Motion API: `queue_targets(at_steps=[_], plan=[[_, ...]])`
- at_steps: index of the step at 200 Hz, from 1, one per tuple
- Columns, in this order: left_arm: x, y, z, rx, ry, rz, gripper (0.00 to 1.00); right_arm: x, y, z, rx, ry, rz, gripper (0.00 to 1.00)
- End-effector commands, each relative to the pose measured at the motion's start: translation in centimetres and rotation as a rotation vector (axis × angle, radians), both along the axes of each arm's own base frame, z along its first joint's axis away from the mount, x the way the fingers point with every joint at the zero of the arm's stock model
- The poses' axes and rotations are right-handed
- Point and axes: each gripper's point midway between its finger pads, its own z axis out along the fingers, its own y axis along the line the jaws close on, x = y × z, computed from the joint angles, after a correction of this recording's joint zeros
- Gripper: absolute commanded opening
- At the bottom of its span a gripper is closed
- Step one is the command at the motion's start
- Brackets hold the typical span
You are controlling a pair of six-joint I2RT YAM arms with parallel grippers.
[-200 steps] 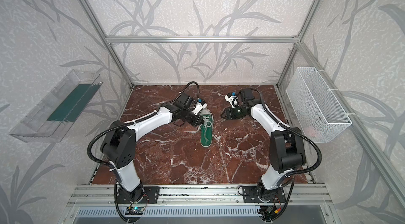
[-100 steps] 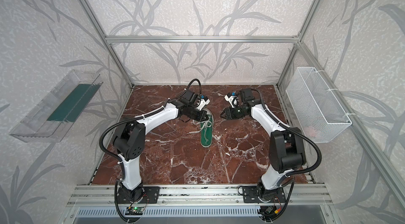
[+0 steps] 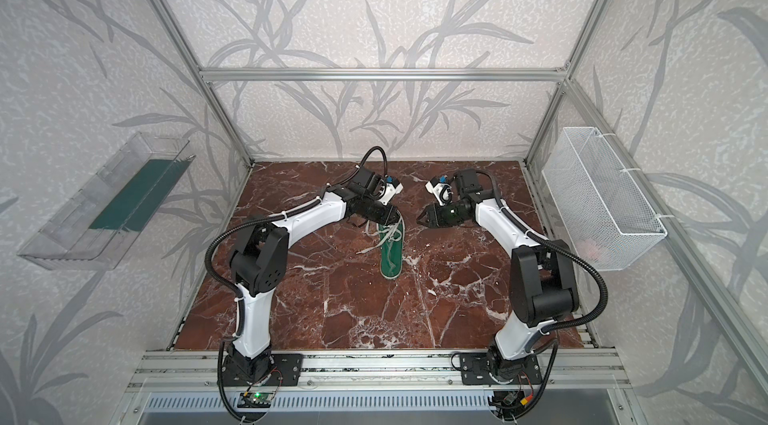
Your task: Tie the shoes
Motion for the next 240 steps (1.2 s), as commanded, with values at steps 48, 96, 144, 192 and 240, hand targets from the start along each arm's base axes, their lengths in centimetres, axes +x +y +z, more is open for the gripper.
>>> queue_targets(at_steps=[48,96,144,192,240], plan=[[0.3,-0.3,-1.7,0.056,0.012,-0.063,0.00,-0.6,0.3,-1.1,0.049,0.052,-0.019,0.41],[0.1,-0.2,-1.4,0.051,0.013,-0.060,0.00,1.3,2.3,-3.0,0.184,0.118,-0.064,0.40],[0.1,-0.2,-1.2,0.043,0.007,-0.056,0.03,2.8,4.8,-4.2,0.186,0.136,-0.034,0.40],[0.0,-0.3,-1.0,0.040,0.006,-0.061,0.06,3.5,5.8,-5.3,0.189,0.165,-0.027,0.40],[0.0,-0.3,-0.7,0.038,-0.001,-0.064,0.13,3.9,5.7,-6.9,0.173,0.186,-0.050,0.40]])
